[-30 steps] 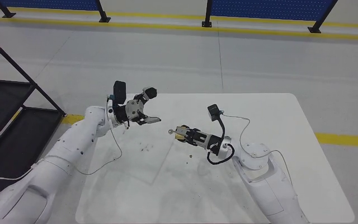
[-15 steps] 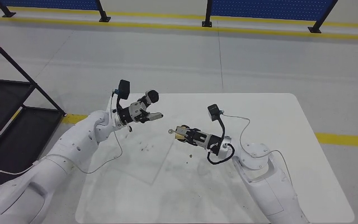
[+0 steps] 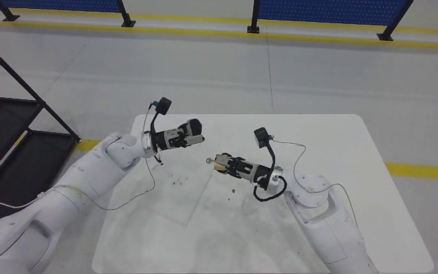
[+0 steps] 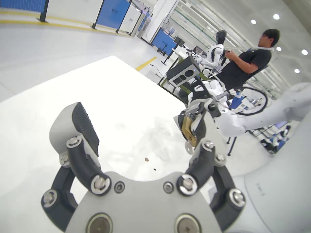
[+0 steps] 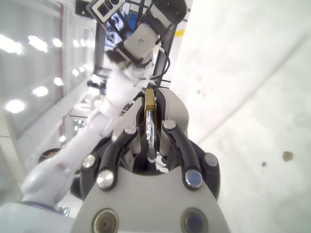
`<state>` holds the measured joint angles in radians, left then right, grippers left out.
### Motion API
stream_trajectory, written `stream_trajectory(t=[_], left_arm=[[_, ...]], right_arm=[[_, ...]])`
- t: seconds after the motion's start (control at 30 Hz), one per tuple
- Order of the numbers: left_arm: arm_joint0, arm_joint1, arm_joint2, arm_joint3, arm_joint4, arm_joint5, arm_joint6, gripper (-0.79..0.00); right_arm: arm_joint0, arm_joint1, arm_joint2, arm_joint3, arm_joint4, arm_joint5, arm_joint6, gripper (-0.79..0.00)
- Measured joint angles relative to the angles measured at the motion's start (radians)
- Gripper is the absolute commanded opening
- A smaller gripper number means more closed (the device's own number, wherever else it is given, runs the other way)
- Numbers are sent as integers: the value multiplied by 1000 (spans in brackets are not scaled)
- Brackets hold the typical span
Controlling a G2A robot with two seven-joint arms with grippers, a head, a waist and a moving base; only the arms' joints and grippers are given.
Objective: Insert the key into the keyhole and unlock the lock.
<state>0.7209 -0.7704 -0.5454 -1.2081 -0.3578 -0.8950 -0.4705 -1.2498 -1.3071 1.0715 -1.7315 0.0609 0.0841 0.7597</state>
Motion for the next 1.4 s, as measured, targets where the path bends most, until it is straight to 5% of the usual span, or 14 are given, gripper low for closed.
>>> stream_trajectory(t=[0.13, 0.3, 0.37, 1.27, 1.4], left_arm=[[-16, 11, -18, 17, -264, 114, -281, 0], [-7, 13, -37, 32, -417, 299, -452, 0], [-6, 13, -37, 32, -418, 347, -464, 0], [2, 13, -38, 21, -415, 319, -452, 0], [22, 17, -55, -14, -435, 367, -562, 0]], right_arm=[[0, 0, 0, 0, 0, 0, 0, -785], [0, 0, 0, 0, 0, 0, 0, -785], [0, 0, 0, 0, 0, 0, 0, -785], [0, 0, 0, 0, 0, 0, 0, -785], [0, 0, 0, 0, 0, 0, 0, -785]])
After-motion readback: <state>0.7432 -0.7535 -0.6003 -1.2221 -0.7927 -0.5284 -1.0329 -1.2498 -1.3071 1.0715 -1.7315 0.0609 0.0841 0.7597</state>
